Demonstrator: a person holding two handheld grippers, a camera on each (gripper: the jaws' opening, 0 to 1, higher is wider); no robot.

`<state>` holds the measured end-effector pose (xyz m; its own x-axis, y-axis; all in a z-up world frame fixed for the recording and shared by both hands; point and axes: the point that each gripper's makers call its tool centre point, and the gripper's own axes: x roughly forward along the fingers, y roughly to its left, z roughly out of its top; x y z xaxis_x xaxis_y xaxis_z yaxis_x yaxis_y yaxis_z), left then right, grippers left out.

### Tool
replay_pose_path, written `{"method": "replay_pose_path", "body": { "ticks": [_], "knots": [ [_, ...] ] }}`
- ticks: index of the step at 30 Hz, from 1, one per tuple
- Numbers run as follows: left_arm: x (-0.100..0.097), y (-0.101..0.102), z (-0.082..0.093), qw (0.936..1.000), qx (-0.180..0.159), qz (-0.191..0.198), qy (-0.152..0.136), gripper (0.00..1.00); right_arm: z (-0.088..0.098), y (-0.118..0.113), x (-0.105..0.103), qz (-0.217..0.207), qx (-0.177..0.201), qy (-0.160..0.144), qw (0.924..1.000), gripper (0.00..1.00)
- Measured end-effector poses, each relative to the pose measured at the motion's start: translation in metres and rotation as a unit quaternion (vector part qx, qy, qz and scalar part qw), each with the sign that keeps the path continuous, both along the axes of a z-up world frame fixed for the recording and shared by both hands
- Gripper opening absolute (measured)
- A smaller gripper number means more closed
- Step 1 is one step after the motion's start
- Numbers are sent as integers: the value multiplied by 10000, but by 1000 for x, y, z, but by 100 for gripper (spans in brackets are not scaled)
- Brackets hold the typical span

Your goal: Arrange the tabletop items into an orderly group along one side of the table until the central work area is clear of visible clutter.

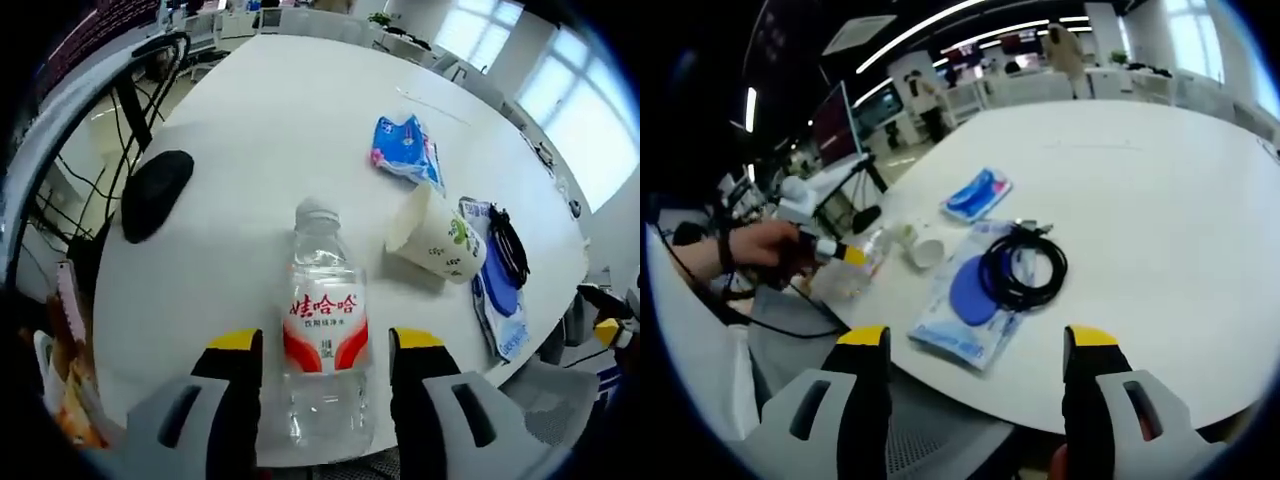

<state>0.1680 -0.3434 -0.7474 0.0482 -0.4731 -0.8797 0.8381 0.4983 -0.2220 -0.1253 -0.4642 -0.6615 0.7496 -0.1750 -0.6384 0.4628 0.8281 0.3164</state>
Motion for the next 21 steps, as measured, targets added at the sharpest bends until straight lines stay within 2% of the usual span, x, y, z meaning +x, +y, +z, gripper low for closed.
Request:
{"method": "replay_pose_path", "body": {
  "ticks": [2, 8, 12, 16, 17, 18, 19, 21],
  "knots": [
    [0, -5, -2, 10000, 45, -14, 47, 56, 3, -2, -2, -22, -29, -17, 10000, 69],
    [4, -9, -13, 9995, 280, -95, 93, 58, 4, -7, -10, -73, -48, 27, 10000, 69],
    [4, -12, -18, 9991, 363, -146, 153, 66, 5, -9, -11, -96, -62, 43, 9999, 69],
    [7, -15, -19, 9990, 391, -206, 10, 61, 5, -10, -11, -102, -53, 47, 9999, 69],
    [9, -16, -18, 9991, 369, -197, -53, 56, 5, -9, -11, -93, -53, 53, 9999, 69],
    [10, -16, -18, 9992, 346, -208, -81, 43, 5, -9, -10, -80, -48, 51, 9999, 69],
    [8, -21, -16, 9998, 183, 11, -33, 42, 5, -9, -9, -71, -47, 50, 10000, 69],
    [5, -21, -15, 9996, 249, -120, -72, 41, 5, -9, -8, -59, -53, 45, 10000, 68]
  ]
}}
